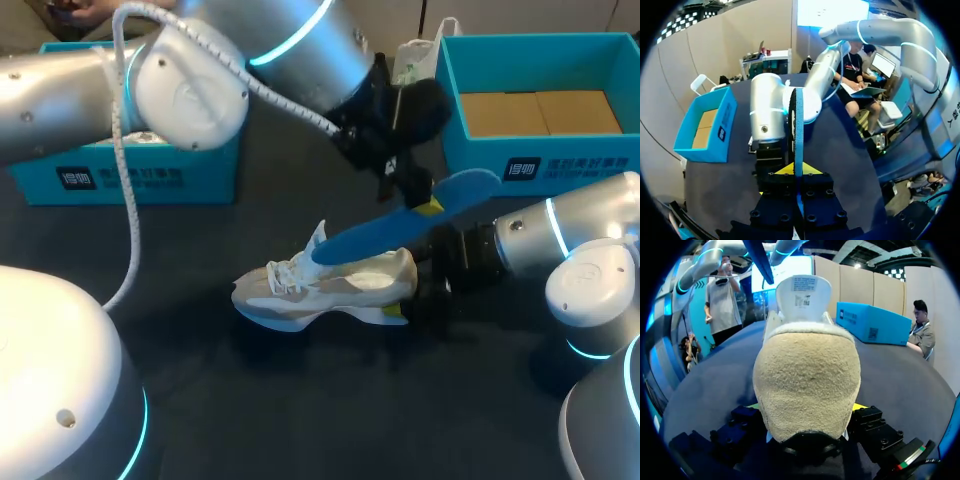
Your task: Take the shoe out of the shoebox, open the shoe tongue, remove and reinsert the insole, then place the shoe into the shoebox
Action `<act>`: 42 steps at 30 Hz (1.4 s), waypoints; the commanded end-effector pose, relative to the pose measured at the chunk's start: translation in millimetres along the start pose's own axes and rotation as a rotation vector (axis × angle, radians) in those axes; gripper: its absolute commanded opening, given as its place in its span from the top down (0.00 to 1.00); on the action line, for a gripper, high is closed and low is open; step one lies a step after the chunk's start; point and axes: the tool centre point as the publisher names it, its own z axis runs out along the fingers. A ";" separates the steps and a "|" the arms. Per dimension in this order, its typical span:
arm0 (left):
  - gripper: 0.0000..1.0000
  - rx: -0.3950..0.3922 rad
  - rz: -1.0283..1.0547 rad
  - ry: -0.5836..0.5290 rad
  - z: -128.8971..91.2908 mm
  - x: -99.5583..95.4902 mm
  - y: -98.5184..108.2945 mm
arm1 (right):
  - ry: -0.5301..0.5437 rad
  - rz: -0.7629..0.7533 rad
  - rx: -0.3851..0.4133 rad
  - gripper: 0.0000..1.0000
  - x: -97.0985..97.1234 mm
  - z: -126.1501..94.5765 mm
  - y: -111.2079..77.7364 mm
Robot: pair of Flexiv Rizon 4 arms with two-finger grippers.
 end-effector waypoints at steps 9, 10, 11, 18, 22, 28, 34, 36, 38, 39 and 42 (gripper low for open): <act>1.00 -0.036 0.012 0.227 -11.1 -4.7 -25.5 | -0.001 0.000 0.004 1.00 0.6 3.8 -0.8; 1.00 -0.028 0.008 0.233 -12.4 -4.7 -27.0 | -0.001 0.000 0.004 1.00 0.6 3.8 -0.8; 1.00 -0.016 0.005 0.251 -13.9 -4.8 -29.0 | -0.001 0.000 0.004 1.00 0.6 3.8 -0.8; 1.00 0.087 -0.009 0.349 -27.8 -5.0 -40.0 | -0.001 0.000 0.004 1.00 0.6 3.8 -0.8; 1.00 0.176 -0.038 0.366 -37.6 -7.2 -42.9 | -0.001 0.000 0.004 1.00 0.6 3.8 -0.8; 1.00 0.300 -0.074 0.351 -54.7 -12.8 -45.0 | -0.001 0.000 0.004 1.00 0.6 3.8 -0.8; 1.00 0.430 -0.118 0.283 -73.6 -18.0 -43.9 | -0.001 0.000 0.004 1.00 0.6 3.8 -0.8; 1.00 0.472 -0.135 0.267 -79.3 -19.8 -42.7 | -0.001 0.000 0.004 1.00 0.6 3.8 -0.8; 1.00 0.528 -0.151 0.246 -87.0 -22.3 -40.4 | -0.001 0.000 0.004 1.00 0.6 3.8 -0.8; 1.00 0.543 -0.155 0.240 -89.0 -22.7 -39.5 | -0.001 0.000 0.004 1.00 0.6 3.8 -0.8; 1.00 0.622 -0.169 0.219 -97.8 -23.0 -35.4 | -0.001 0.000 0.004 1.00 0.6 3.8 -0.8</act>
